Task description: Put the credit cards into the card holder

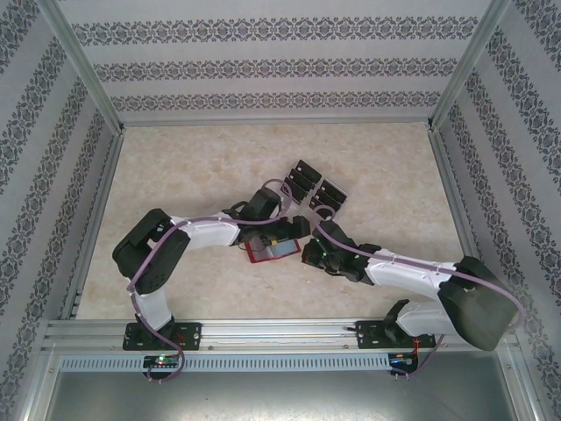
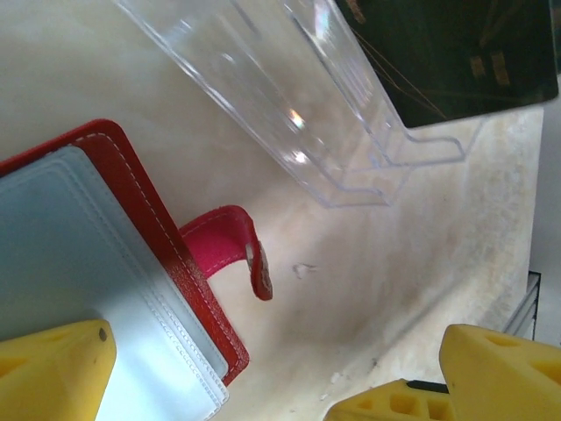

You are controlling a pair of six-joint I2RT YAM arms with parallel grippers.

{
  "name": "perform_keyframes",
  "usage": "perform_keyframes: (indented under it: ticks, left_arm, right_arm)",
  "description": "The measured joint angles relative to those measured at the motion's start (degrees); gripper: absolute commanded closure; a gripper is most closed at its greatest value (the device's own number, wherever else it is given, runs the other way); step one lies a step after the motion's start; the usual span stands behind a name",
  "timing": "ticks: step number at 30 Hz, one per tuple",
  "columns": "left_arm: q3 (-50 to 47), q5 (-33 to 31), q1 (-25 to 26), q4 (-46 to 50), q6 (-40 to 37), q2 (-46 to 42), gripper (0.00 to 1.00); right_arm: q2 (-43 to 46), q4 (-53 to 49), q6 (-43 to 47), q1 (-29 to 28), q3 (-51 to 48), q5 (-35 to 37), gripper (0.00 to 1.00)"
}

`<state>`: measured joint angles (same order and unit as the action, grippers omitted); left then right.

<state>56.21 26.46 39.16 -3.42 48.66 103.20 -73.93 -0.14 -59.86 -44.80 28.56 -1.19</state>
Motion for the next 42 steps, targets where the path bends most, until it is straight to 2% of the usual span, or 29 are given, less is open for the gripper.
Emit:
perform_keyframes:
  ticks: [3,6,11,15,19,24,34,42]
  left_arm:
    - [0.1,1.4,-2.3,1.7,-1.8,-0.6,0.04]
    - [0.1,2.3,-3.5,3.1,-2.9,-1.5,0.03]
    - [0.0,3.7,-3.5,3.5,-2.8,-4.1,0.02]
    - [-0.3,4.1,-3.5,3.0,-1.7,-5.8,0.01]
    - [-0.3,4.2,-3.7,3.0,-1.0,-6.8,0.01]
    - [-0.3,4.2,-4.9,3.1,-0.4,-7.9,0.00]
    - [-0.2,5.1,-12.4,3.2,2.7,-14.3,0.00]
    - [0.4,4.4,-20.3,10.1,1.0,-20.7,0.00]
  right_arm:
    - [-0.6,0.1,0.0,0.0,1.3,0.0,0.95]
    - [0.7,-1.0,0.0,0.3,2.5,0.1,0.87]
    - [9.6,-8.0,1.3,4.5,4.5,1.2,0.58]
    - [12.2,-14.4,5.2,9.6,11.3,1.7,0.39]
    - [9.1,-18.3,9.9,14.0,18.8,0.6,0.38]
    - [0.3,-23.8,16.9,16.6,27.9,-0.8,0.39]
    - [-12.4,-36.2,31.3,15.8,43.3,0.0,0.48]
    - [-22.2,-44.0,40.2,12.7,53.0,5.3,0.54]
